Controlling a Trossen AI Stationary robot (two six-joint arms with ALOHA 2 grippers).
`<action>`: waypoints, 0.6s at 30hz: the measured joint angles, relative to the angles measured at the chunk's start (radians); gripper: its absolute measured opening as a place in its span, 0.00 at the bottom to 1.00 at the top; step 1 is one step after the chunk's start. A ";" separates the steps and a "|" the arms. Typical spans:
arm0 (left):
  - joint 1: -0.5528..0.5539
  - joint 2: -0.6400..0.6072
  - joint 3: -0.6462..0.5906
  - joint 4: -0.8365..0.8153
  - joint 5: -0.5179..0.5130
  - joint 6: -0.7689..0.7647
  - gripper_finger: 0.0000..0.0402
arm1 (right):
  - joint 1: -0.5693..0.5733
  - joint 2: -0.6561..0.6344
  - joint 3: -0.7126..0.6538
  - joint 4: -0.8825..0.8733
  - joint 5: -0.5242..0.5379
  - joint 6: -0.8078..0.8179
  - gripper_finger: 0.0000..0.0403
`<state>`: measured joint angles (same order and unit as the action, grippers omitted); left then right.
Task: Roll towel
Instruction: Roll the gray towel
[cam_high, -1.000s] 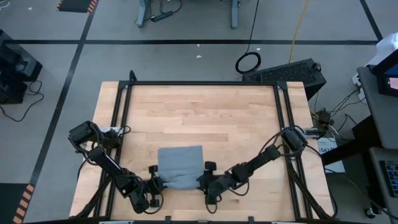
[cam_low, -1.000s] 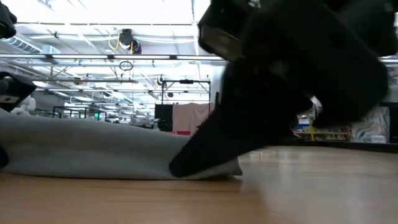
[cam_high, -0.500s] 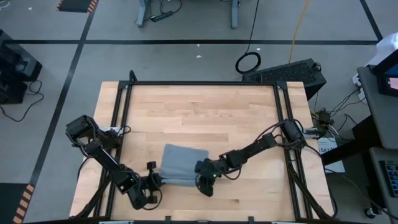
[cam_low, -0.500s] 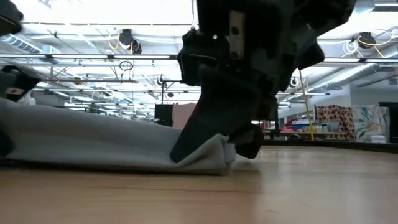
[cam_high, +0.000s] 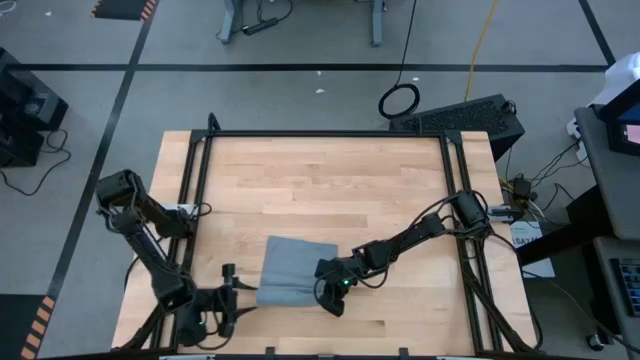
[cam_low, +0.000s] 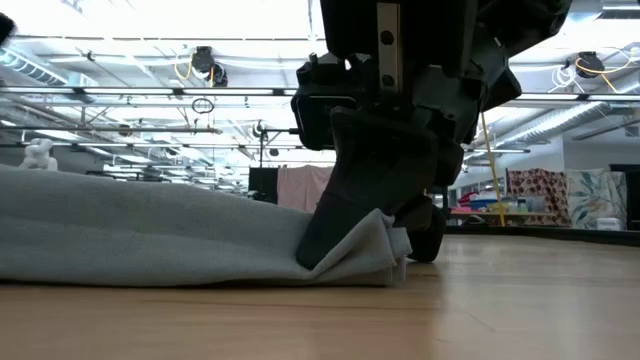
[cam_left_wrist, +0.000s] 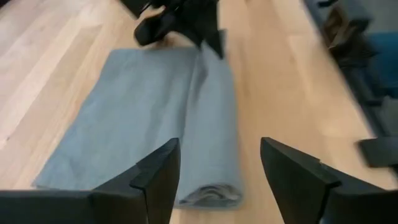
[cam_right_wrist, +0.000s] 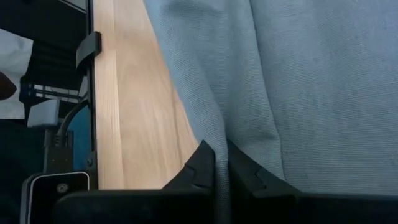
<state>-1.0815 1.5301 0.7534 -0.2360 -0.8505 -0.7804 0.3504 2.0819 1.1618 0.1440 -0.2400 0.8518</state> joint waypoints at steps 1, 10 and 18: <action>-0.014 -0.001 0.004 0.008 -0.011 0.001 0.57 | -0.001 0.000 0.000 0.000 -0.005 0.008 0.01; -0.030 0.172 0.006 0.296 -0.072 0.263 0.57 | -0.033 0.000 0.001 0.003 -0.046 0.062 0.01; 0.026 0.285 0.006 0.315 -0.071 0.289 0.61 | -0.048 0.000 0.001 0.006 -0.082 0.095 0.01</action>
<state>-1.0555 1.8147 0.7593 0.0787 -0.9215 -0.4909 0.3023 2.0815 1.1625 0.1500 -0.3224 0.9471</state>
